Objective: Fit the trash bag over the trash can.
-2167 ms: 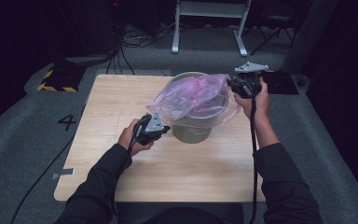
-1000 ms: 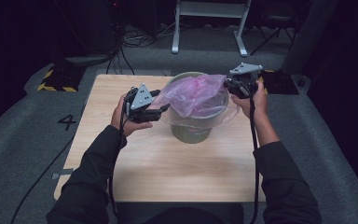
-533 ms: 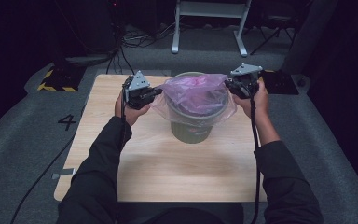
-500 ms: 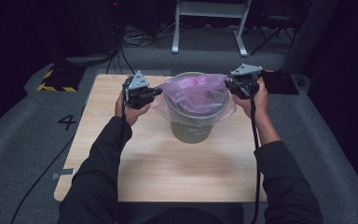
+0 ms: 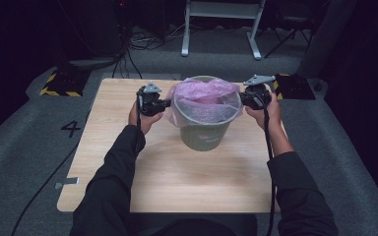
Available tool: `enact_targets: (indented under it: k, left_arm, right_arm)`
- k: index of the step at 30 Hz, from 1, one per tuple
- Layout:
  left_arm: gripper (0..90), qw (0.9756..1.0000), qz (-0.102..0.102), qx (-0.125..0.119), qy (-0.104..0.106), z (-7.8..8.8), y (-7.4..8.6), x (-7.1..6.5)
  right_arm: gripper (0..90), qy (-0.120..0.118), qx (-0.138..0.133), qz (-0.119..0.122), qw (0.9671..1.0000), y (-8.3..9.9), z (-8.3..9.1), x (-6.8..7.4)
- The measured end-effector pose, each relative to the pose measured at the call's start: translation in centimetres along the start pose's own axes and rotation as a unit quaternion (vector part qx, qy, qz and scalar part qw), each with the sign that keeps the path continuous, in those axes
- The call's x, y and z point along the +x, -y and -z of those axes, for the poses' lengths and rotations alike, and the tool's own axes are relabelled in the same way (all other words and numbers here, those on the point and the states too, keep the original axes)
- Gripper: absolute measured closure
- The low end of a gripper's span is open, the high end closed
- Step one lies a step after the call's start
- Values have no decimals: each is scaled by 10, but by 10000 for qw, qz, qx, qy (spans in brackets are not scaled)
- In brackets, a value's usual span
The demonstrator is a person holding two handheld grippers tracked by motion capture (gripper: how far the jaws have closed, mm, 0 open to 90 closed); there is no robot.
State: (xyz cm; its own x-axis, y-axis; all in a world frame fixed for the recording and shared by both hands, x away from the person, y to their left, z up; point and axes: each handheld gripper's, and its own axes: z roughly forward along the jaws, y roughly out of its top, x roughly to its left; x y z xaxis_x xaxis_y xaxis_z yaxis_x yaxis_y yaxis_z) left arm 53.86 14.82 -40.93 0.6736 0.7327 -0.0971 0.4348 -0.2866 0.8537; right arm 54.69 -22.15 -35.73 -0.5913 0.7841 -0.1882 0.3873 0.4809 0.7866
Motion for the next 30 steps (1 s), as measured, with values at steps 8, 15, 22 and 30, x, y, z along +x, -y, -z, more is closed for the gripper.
enact_targets:
  k: [8,15,22,30]
  left_arm:
    - [890,9987,109,295,395,-10,13,-2]
    - [676,9991,75,401,-109,0,22,-6]
    - [323,9980,-334,-103,-536,41,32,-8]
    - [260,9934,-1007,-464,-299,78,39,-33]
  right_arm:
    - [897,-212,-42,-129,9997,14,1,0]
    - [835,-268,-130,-177,9994,26,7,1]
    - [649,-136,-408,-40,9991,30,30,-7]
    - [468,-206,-511,424,9976,37,58,-8]
